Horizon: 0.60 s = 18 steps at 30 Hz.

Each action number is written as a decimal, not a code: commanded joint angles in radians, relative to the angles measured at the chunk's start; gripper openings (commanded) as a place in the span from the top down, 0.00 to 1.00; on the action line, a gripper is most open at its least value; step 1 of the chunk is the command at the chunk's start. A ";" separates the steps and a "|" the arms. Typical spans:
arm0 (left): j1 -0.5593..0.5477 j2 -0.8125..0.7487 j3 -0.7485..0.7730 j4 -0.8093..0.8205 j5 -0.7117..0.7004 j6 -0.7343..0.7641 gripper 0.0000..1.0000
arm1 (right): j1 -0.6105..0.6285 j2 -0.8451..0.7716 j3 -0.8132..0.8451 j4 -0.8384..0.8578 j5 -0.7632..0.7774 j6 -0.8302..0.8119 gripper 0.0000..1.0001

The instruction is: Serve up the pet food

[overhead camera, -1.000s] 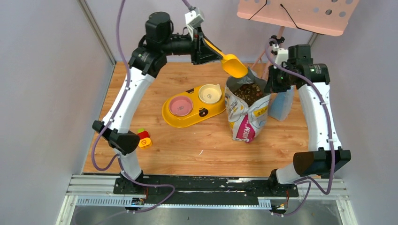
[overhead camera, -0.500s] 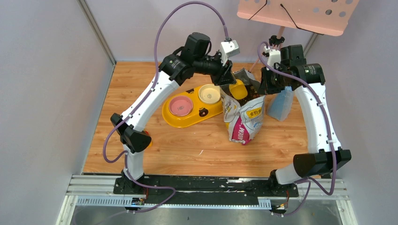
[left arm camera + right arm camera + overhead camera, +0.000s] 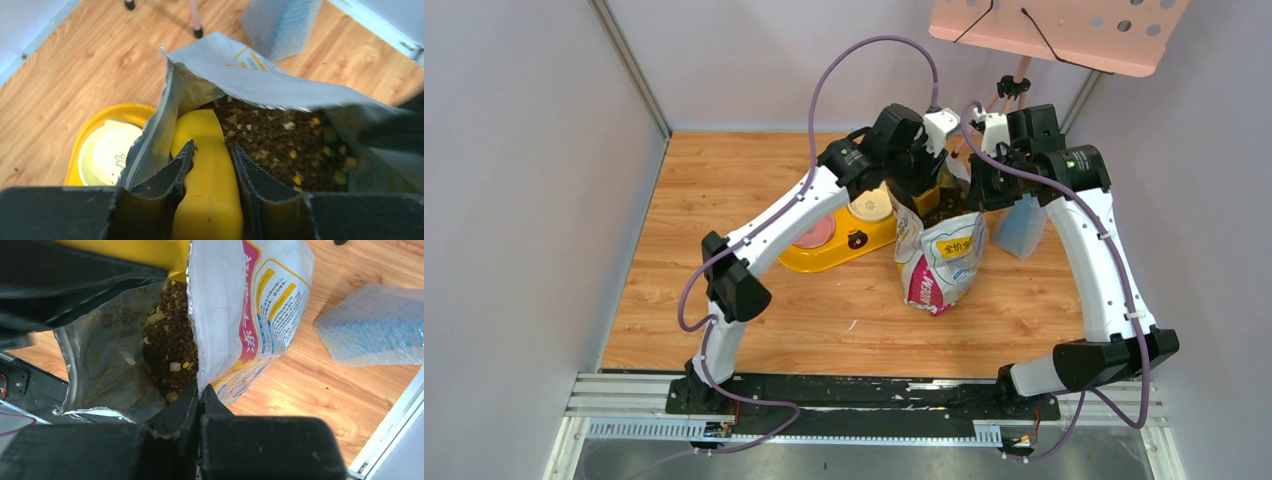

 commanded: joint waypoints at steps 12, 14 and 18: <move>-0.047 0.097 -0.149 0.025 -0.083 -0.192 1.00 | 0.011 -0.082 -0.095 0.177 -0.012 0.175 1.00; -0.048 0.110 -0.174 0.039 0.026 -0.217 1.00 | 0.006 -0.089 -0.129 0.179 -0.017 0.190 1.00; -0.035 0.114 -0.202 0.096 0.232 -0.274 1.00 | -0.013 -0.087 -0.159 0.186 -0.029 0.198 1.00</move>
